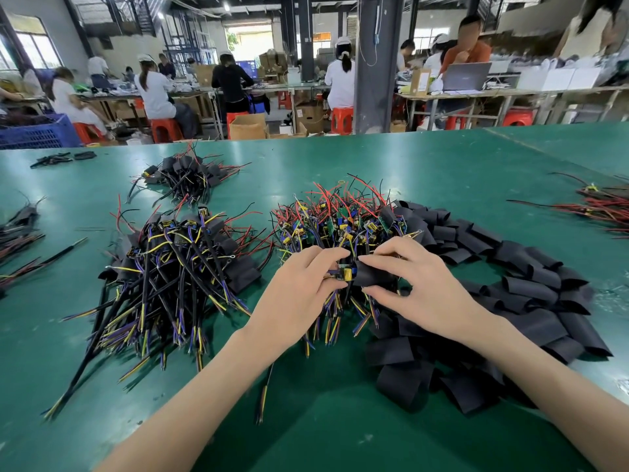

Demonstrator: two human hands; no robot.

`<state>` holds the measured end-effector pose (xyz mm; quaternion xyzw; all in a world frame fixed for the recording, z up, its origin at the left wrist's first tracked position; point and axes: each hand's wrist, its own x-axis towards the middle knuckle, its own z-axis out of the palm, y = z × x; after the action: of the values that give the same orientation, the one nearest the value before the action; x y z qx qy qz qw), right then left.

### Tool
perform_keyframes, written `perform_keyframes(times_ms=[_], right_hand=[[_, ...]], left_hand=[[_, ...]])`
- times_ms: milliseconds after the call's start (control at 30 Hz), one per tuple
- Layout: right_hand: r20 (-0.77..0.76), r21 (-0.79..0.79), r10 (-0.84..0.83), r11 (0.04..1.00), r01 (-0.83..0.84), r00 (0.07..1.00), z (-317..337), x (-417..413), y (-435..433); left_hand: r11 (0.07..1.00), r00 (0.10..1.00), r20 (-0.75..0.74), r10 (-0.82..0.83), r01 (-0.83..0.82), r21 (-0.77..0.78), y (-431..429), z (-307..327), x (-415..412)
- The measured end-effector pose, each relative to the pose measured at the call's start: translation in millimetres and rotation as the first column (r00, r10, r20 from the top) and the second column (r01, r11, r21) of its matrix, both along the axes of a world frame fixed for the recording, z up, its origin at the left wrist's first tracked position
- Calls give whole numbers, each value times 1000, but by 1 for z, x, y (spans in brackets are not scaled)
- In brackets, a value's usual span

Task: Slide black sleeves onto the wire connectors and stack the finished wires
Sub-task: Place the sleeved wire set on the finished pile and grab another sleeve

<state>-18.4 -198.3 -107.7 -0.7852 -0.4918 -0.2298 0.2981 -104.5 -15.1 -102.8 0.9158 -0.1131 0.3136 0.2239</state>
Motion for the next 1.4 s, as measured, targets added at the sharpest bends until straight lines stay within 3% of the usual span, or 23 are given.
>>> perform_keyframes(times_ms=[167, 400, 767, 1000, 1200, 1400], right_hand=[[-11, -24, -11, 1000, 10, 1000, 0, -1, 0], [-45, 4, -21, 1000, 22, 999, 4, 1, -1], [-72, -29, 16, 999, -18, 997, 2, 0, -1], [-8, -20, -10, 1000, 10, 1000, 3, -3, 1], [-11, -16, -6, 1000, 6, 1000, 4, -5, 2], [-55, -43, 7, 999, -10, 998, 4, -6, 1]], left_hand=[[998, 999, 17, -36, 35, 55, -1, 0, 0], [958, 1000, -7, -18, 15, -287, 2, -1, 4], [983, 998, 37, -46, 52, -177, 3, -2, 5], [992, 997, 62, -47, 54, -118, 1, -2, 5], [949, 999, 17, -29, 33, -313, -2, -3, 3], [960, 998, 17, -53, 56, -276, 0, -6, 2]])
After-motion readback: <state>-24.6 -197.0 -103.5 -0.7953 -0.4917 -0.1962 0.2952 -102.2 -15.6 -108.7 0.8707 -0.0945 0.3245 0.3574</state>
